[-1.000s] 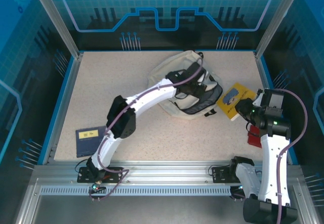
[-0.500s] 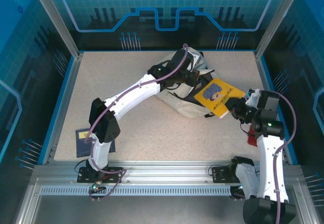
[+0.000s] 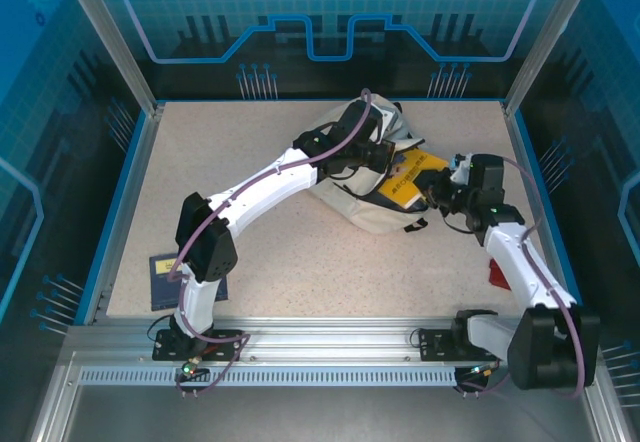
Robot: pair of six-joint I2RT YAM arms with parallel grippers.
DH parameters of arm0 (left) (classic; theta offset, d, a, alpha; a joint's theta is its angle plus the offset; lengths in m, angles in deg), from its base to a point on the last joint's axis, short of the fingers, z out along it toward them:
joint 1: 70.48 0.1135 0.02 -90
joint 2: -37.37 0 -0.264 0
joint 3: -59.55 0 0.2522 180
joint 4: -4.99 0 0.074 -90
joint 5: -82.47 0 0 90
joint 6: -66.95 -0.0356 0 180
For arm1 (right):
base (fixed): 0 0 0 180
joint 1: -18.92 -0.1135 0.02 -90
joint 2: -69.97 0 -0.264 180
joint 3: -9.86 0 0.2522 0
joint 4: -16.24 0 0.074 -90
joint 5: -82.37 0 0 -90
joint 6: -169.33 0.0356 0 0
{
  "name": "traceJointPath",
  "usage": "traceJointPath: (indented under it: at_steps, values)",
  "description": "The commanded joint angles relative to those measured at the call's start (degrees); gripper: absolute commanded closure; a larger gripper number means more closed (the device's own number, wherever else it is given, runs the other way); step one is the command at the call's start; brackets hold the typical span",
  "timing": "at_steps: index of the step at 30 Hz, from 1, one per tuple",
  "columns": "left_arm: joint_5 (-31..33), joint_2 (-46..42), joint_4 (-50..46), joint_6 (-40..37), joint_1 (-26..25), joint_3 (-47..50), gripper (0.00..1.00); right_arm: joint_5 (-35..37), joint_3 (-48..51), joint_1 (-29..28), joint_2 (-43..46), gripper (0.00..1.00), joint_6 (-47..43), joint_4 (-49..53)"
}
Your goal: Pack books, pencil case, and school supplies into a backpack
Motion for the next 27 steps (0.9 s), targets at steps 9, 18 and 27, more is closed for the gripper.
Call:
traceJointPath:
  at_steps: [9, 18, 27]
  values:
    - [-0.99, -3.8, 2.74, 2.91, -0.4, 0.45, 1.0, 6.64, -4.01, -6.45, -25.05, 0.95, 10.48, -29.46]
    - [-0.54, -4.75, 1.81, 3.27, -0.23, 1.2, 1.0, 10.18, -17.15, -10.71, -41.77, 0.9, 14.36, -29.75]
    - [-0.58, -4.52, 1.27, 5.02, 0.9, 1.24, 1.0, 10.86, -14.77, -11.12, -39.97, 0.41, 13.88, -27.11]
